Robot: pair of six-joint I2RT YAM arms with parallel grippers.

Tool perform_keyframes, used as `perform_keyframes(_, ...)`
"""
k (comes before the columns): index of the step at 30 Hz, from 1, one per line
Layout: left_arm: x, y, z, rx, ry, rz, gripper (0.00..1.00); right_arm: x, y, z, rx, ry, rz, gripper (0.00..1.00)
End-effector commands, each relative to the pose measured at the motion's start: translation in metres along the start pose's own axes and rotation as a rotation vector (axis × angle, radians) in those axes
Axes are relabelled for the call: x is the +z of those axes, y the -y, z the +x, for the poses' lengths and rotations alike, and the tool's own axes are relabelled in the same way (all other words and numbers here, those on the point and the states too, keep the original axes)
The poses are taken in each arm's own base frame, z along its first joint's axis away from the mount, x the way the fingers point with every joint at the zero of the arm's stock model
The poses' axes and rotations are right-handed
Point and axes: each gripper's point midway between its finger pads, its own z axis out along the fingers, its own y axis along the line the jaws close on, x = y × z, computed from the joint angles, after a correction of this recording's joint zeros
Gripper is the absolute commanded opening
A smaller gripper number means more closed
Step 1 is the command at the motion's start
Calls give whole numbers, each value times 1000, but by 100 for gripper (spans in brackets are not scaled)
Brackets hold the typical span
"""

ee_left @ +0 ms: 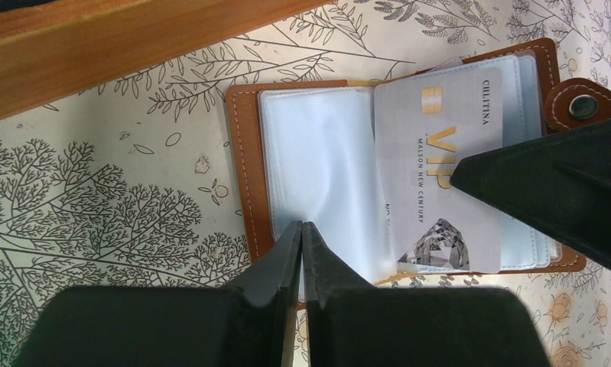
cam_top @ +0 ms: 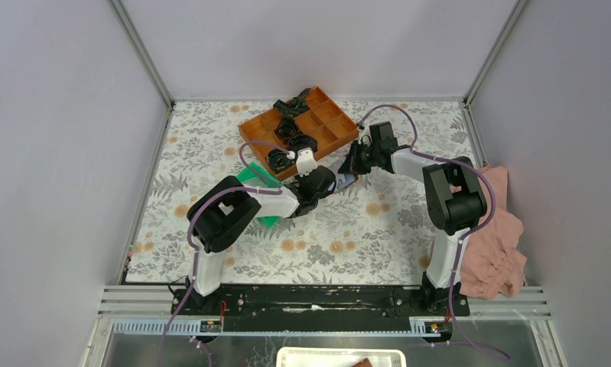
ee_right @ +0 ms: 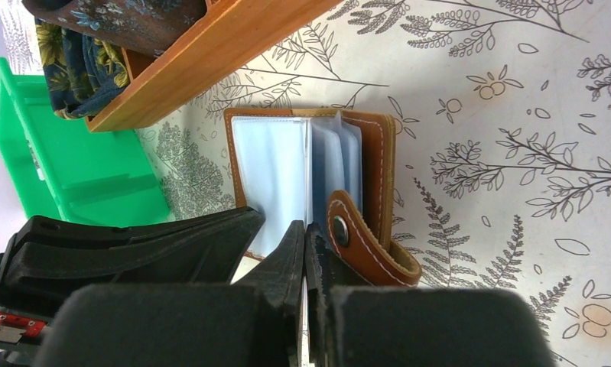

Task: Put the credit cards into the card holder
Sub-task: Insert the credit card into the card holder.

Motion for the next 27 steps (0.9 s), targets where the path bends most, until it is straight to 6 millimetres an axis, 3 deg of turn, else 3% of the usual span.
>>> perform_keyframes(1,-2,-104,74,231,-218,-272,9,-1,-20,-13,-10,28,-73,0)
perform_keyframes(27,-14,-115,64,250,-198,-313,9,13,2,10,68,-47,-76,0)
